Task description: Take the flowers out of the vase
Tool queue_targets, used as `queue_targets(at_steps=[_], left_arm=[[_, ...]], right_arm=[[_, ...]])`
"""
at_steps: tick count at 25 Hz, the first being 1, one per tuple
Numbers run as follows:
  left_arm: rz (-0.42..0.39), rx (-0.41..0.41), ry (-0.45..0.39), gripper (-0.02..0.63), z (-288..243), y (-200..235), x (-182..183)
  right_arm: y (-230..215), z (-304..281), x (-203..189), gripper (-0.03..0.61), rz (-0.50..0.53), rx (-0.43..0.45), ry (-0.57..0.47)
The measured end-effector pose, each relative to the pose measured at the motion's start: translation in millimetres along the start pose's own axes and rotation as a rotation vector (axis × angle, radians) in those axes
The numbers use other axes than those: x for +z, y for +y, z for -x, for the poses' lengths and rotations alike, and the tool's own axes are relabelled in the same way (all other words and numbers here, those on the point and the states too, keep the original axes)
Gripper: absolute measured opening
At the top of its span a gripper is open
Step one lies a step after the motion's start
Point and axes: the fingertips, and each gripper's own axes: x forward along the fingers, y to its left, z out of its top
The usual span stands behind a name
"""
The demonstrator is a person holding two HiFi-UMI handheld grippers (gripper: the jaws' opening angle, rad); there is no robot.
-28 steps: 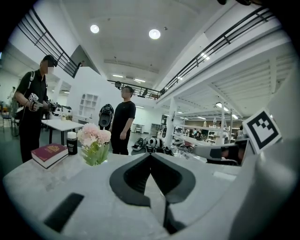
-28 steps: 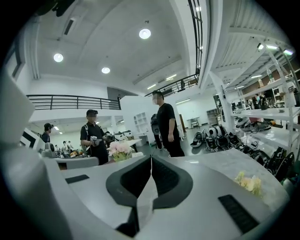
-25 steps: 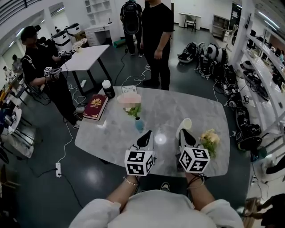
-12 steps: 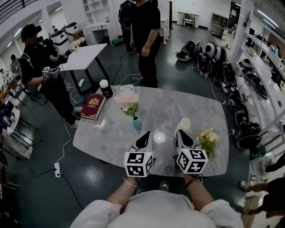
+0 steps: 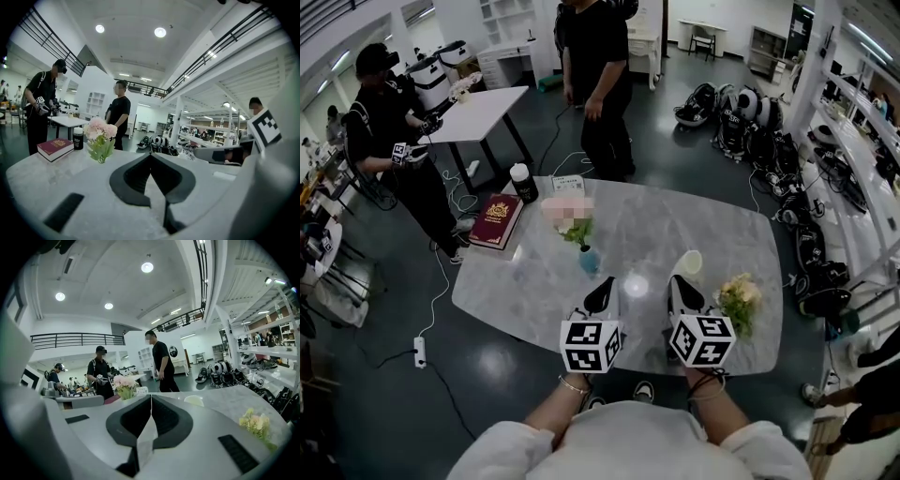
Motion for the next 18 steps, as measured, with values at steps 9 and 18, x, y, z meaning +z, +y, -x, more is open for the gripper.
queue_targets(at_steps=[9, 18], left_arm=[[0.026, 0.057, 0.028, 0.008, -6.0, 11.0, -15.4], [0.054, 0.206, 0.053, 0.008, -2.5, 30.1, -28.3]], right_arm=[[9.5, -17.0, -6.6, 0.009, 0.001, 0.087, 0.021], [14.1, -42.1, -15.2, 0.008, 0.017, 0.219, 0.075]])
